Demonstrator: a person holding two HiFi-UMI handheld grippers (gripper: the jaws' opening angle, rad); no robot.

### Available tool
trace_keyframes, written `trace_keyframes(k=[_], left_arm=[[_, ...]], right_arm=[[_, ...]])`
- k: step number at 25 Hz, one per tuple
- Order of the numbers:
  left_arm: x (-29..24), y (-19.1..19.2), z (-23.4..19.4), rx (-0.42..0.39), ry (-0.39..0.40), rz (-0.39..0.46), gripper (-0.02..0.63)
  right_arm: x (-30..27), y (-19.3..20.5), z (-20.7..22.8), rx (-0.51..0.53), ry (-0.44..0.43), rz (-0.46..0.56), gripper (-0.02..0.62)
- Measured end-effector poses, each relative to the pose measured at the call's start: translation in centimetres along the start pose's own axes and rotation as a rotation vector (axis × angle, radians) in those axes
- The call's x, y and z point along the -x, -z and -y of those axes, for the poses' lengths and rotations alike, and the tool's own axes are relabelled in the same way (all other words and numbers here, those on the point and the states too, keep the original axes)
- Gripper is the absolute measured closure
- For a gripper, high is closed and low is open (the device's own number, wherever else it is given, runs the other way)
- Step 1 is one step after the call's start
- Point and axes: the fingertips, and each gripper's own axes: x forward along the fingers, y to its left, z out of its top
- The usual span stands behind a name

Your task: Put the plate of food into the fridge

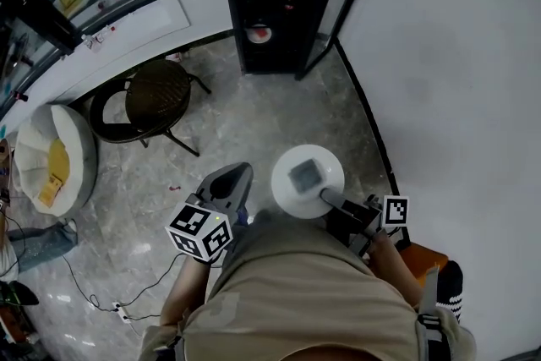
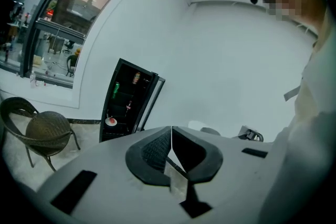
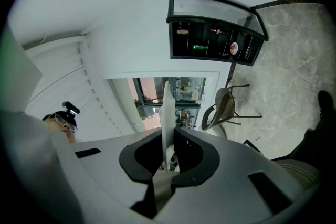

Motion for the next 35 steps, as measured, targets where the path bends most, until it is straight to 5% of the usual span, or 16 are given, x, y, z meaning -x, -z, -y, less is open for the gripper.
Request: trace_keyframes(k=[22, 35], left_arm=[[-10.7, -5.4, 3.6, -0.057, -0.155, 0.003, 0.593], [-10.4, -6.3, 2.6, -0.049, -0.225, 0.048, 0.592]], right_arm=[[1.4, -12.9, 0.0, -0.009, -0.06, -0.171, 0.561], [0.8, -13.8, 1.2, -0.017, -0.082, -0.207, 0.561]])
